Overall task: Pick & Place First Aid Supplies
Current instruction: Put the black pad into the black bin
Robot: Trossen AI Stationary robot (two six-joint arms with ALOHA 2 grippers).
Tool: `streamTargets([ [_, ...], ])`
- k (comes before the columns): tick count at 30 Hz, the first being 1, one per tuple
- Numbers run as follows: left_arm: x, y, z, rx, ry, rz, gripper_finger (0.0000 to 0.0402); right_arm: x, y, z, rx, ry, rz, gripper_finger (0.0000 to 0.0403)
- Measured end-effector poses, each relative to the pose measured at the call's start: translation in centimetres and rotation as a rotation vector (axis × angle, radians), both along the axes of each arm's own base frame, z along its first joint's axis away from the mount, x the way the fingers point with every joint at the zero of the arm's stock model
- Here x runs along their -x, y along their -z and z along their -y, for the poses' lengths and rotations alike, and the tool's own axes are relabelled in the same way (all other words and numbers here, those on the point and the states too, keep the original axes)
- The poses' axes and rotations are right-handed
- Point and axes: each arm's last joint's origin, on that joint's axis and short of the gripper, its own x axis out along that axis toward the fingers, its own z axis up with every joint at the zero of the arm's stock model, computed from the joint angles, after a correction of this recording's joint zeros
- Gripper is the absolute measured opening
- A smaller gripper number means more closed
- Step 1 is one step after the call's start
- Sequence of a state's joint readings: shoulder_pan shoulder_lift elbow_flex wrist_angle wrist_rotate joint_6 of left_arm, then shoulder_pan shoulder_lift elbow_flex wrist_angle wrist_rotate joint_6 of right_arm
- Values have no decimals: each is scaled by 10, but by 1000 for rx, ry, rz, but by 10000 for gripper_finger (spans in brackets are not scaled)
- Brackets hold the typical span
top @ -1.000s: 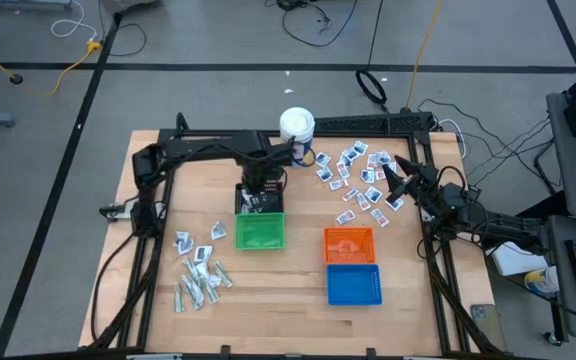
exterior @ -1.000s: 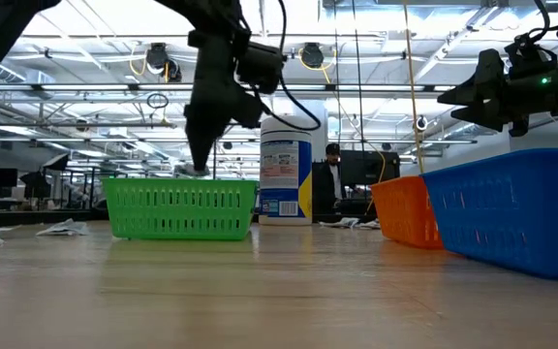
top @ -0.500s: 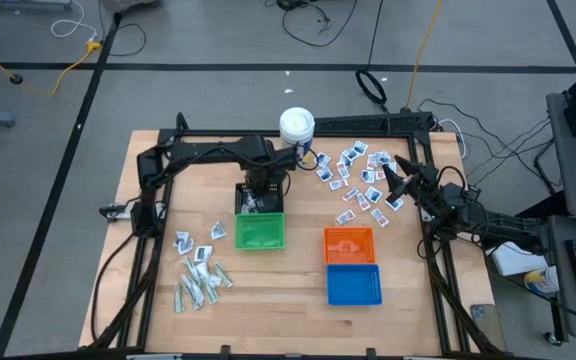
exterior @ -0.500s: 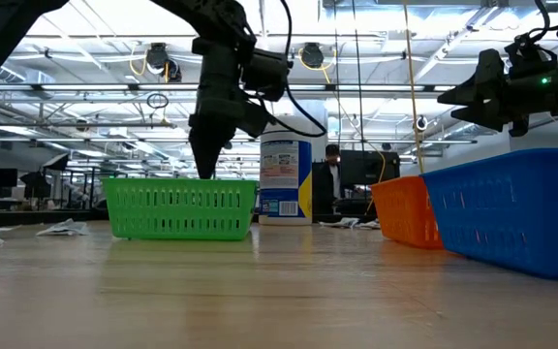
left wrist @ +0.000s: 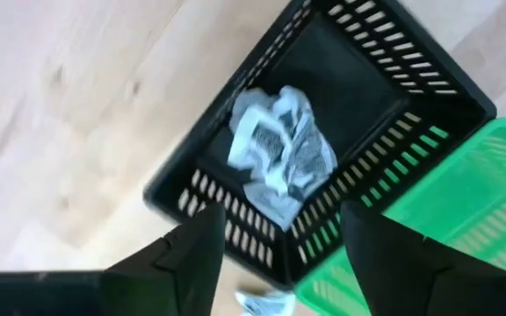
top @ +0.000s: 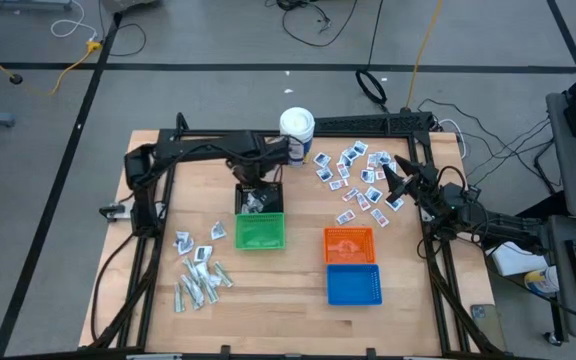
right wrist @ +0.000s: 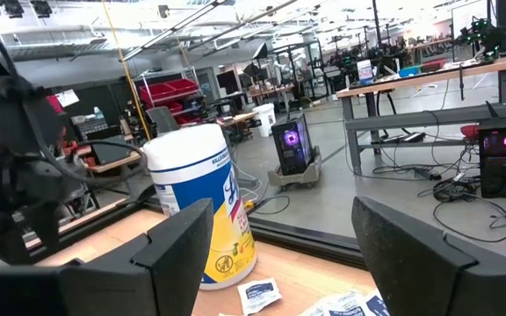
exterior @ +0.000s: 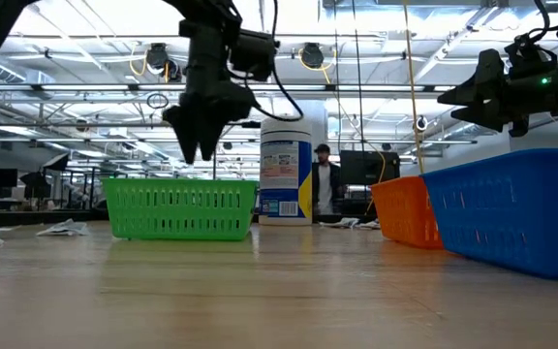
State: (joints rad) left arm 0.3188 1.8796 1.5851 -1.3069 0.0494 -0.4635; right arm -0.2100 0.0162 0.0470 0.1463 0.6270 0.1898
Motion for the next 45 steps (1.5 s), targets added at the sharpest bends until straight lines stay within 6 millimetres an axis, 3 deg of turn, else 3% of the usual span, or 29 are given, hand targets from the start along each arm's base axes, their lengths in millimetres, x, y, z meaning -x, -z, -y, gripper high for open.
streamTargets([
  [8,33,3,24,1,-175,-4,263,0,0,0,0,0,0,267],
  [18,71,21,64,48,-202,3,326,0,0,0,0,0,0,267],
  [26,90,29,81,66,-201,-20,361,0,0,0,0,0,0,267],
  [36,106,68,92,73,-196,-76,344,0,0,0,0,0,0,267],
  [45,114,95,92,61,-159,-18,313,0,0,0,0,0,0,267],
])
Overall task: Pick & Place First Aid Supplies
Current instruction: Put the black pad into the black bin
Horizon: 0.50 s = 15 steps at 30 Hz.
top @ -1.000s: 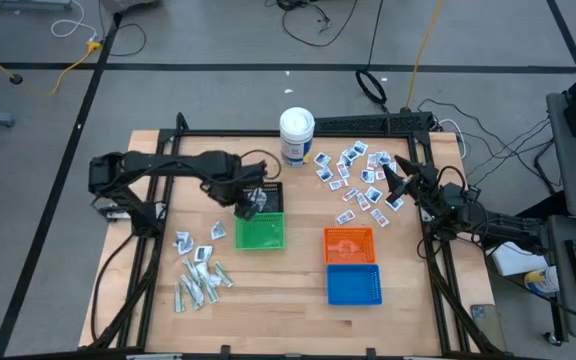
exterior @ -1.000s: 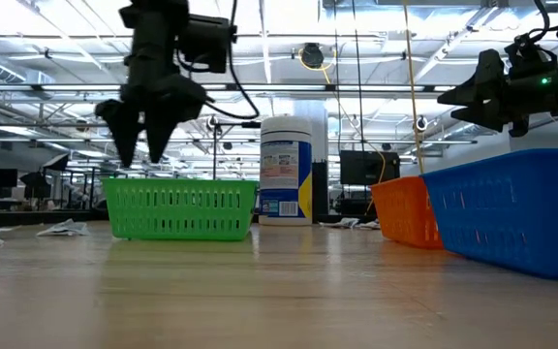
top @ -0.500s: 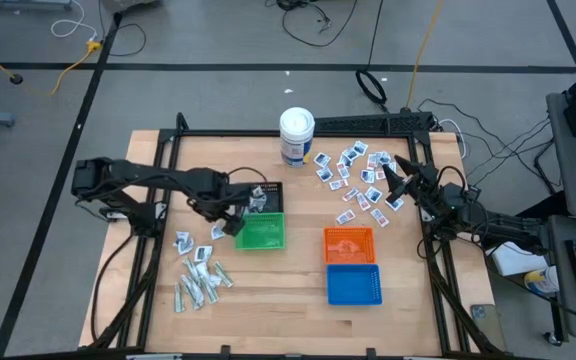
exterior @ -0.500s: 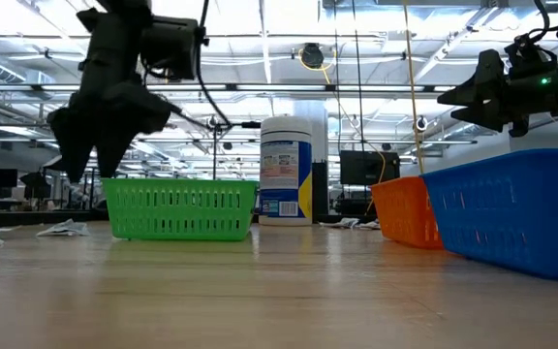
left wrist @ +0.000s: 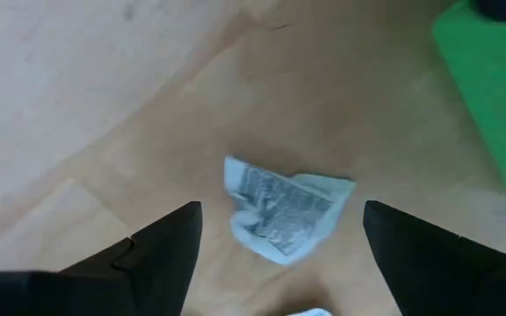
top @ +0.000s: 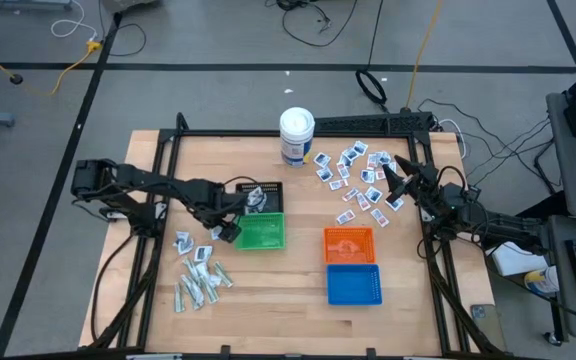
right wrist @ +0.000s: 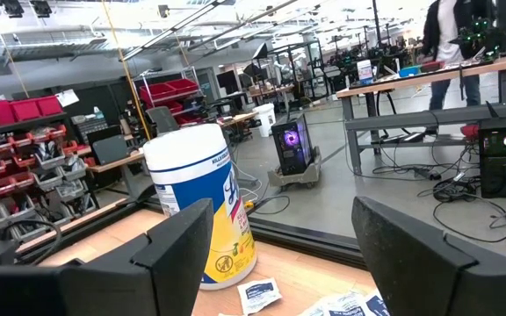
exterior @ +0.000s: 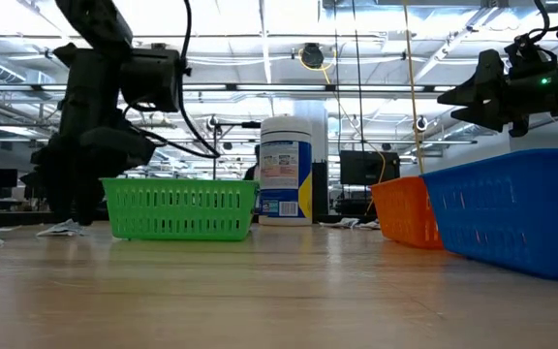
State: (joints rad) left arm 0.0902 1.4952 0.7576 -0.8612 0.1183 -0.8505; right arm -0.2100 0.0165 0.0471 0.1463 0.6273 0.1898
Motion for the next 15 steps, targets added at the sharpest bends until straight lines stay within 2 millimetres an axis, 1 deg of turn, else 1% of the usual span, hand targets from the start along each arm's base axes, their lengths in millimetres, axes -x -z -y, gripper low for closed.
streamTargets([
  [3,4,4,0,-25,6,-21,291,0,0,0,0,0,0,267],
  [6,8,8,0,-30,12,-35,259,0,0,0,0,0,0,267],
  [15,10,10,0,-25,25,-43,137,0,0,0,0,0,0,267],
])
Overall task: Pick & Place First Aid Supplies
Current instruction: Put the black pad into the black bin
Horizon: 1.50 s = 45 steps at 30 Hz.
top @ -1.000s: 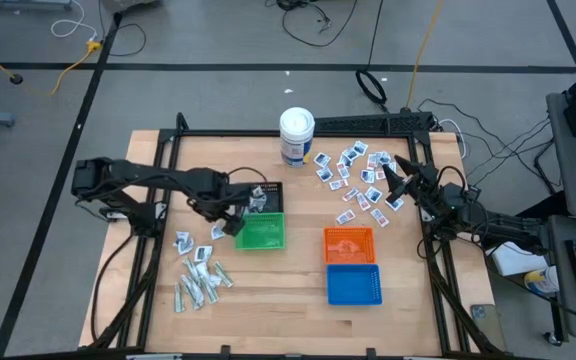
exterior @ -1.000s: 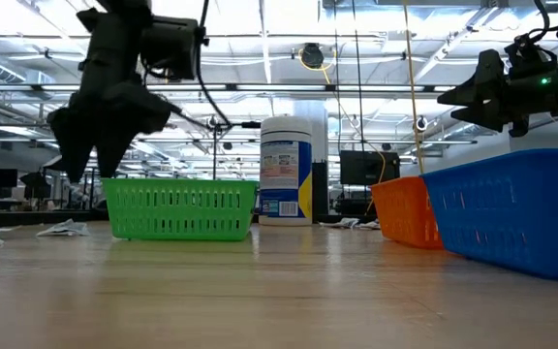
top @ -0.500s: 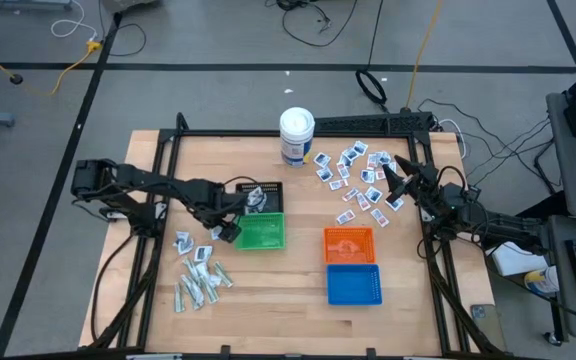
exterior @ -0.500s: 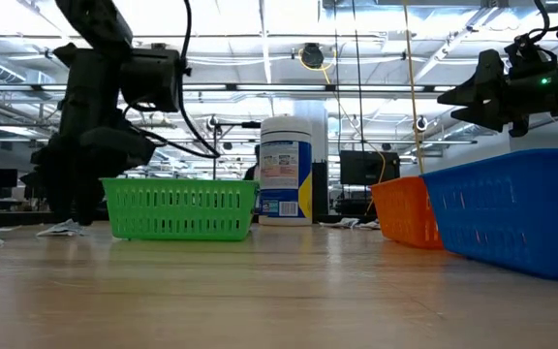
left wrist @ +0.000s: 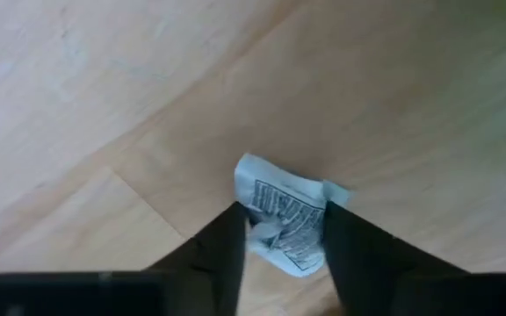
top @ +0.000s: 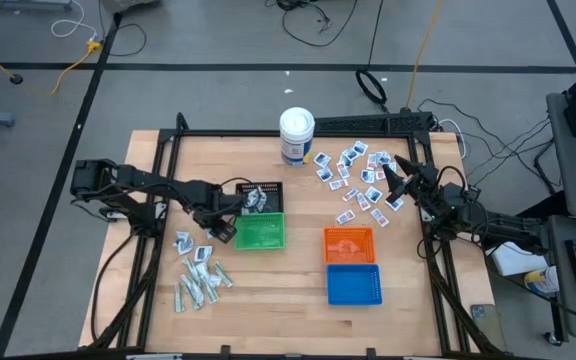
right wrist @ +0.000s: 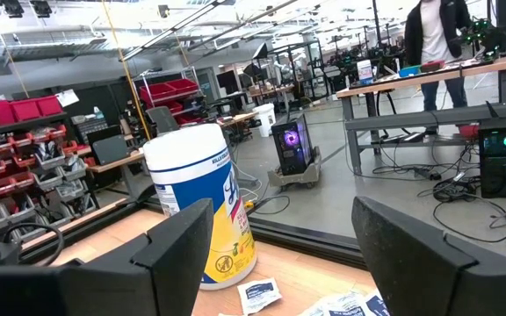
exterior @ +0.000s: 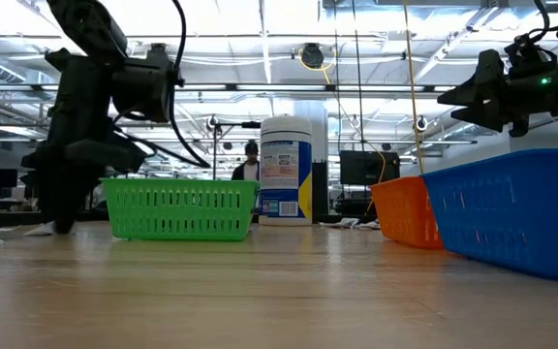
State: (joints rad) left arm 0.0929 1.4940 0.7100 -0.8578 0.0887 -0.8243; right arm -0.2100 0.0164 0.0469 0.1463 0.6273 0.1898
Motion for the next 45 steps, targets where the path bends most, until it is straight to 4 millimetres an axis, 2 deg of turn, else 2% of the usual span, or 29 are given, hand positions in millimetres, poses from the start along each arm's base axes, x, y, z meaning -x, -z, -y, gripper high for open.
streamTargets([
  [7,2,0,-3,28,-29,-11,30,0,0,0,0,0,0,267],
  [9,3,-2,-3,31,-26,-12,12,0,0,0,0,0,0,267],
  [13,5,-14,-3,43,-5,-6,18,0,0,0,0,0,0,267],
  [23,10,-70,-14,9,69,-22,12,0,0,0,0,0,0,267],
  [27,6,-84,-19,7,146,5,7,0,0,0,0,0,0,267],
  [35,-32,-95,-40,-4,272,-9,7,0,0,0,0,0,0,267],
  [45,-98,-108,-72,-20,387,49,7,0,0,0,0,0,0,267],
])
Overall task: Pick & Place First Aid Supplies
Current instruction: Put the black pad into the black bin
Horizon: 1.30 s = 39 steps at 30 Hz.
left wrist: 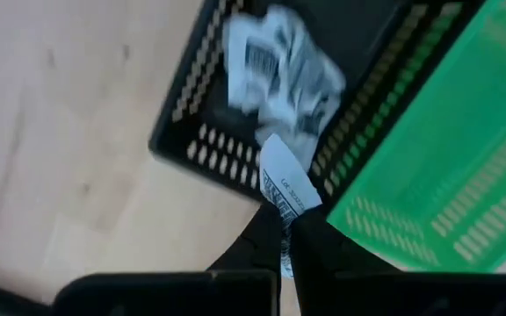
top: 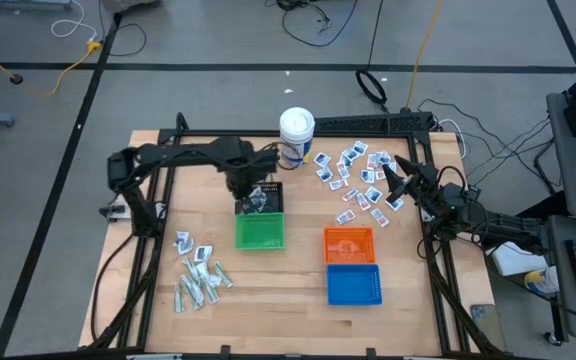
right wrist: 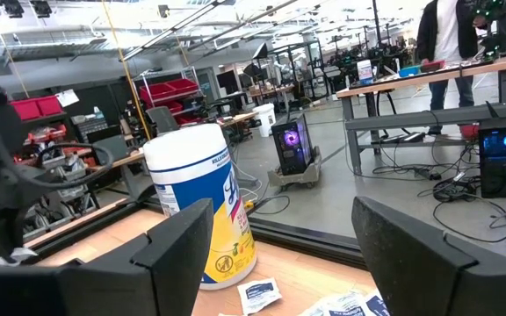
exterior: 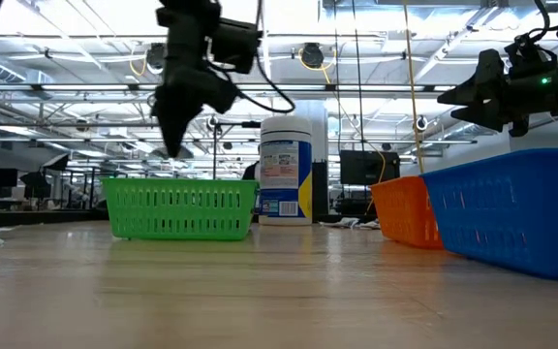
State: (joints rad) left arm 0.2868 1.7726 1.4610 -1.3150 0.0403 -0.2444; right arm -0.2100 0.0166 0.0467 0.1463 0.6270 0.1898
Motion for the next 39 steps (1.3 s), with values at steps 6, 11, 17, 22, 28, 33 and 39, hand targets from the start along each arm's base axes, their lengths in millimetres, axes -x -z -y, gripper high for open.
streamTargets([
  [6,-21,4,-7,-5,28,19,9,0,0,0,0,0,0,267],
  [11,-32,25,-8,-8,36,-15,7,0,0,0,0,0,0,267],
  [17,-42,41,-11,-36,40,-19,19,0,0,0,0,0,0,267],
  [22,-42,41,-11,-36,37,-19,22,0,0,0,0,0,0,267],
  [28,-41,39,-11,-37,69,-11,58,0,0,0,0,0,0,267],
  [33,-42,39,-11,-40,60,-5,140,0,0,0,0,0,0,267],
  [39,-41,38,-11,-41,28,-6,233,0,0,0,0,0,0,267],
])
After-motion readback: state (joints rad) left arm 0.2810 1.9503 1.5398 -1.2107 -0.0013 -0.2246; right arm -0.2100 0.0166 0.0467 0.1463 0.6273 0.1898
